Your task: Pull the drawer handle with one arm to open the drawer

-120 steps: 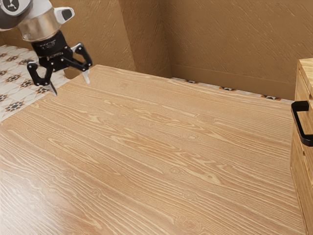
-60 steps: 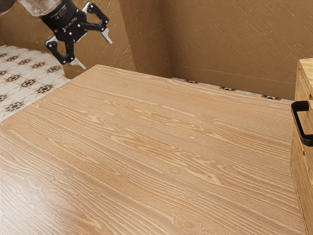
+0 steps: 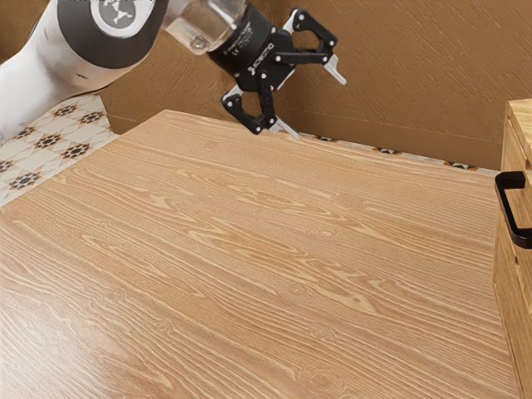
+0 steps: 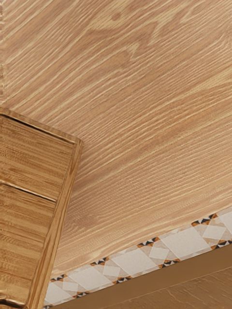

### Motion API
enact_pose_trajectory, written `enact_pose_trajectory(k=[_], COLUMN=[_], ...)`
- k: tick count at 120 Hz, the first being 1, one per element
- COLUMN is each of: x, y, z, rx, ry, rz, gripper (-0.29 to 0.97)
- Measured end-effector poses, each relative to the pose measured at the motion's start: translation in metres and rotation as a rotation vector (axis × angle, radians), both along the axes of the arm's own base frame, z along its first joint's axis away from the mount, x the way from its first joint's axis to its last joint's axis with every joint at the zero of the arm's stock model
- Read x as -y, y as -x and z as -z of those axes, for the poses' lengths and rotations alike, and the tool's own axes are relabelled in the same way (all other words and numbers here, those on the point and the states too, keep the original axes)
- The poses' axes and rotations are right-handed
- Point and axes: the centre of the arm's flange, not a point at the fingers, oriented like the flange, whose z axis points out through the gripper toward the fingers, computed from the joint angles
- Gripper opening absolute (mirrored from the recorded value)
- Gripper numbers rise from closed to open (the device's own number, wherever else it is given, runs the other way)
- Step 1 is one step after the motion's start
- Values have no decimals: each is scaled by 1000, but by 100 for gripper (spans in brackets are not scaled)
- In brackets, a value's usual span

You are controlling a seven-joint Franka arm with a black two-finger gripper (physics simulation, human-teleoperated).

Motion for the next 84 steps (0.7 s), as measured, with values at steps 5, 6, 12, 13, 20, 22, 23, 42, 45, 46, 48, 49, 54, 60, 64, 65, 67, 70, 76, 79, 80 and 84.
enact_pose_trajectory(k=[5,6,12,13,20,22,23,42,45,46,48,49,54,60,64,65,67,70,76,79,80,84], x=[18,22,46,50,74,79,81,90,90,91,92,93,102,118,128,130,134,138,144,148,150,154], y=[1,2,2,1,0,-2,-3,-12,-13,-13,-13,-13,-12,-11,-11,-11,-11,-13,-15,-16,-16,-16], z=[0,1,5,6,14,17,19,32,32,32,32,32,34,39,43,44,46,49,56,59,60,64], rx=[12,13,20,21,23,22,21,26,30,31,33,34,40,43,43,43,44,45,47,48,49,52], ry=[-1,-1,-6,-7,-13,-15,-16,-27,-27,-27,-27,-27,-27,-27,-28,-28,-29,-30,-31,-30,-30,-30], rz=[34,42,84,91,132,139,142,161,163,165,168,170,186,212,228,231,237,242,249,254,255,261], gripper=[62,62,61,61,60,60,60,59,59,59,58,58,58,58,58,57,57,57,56,56,55,54])
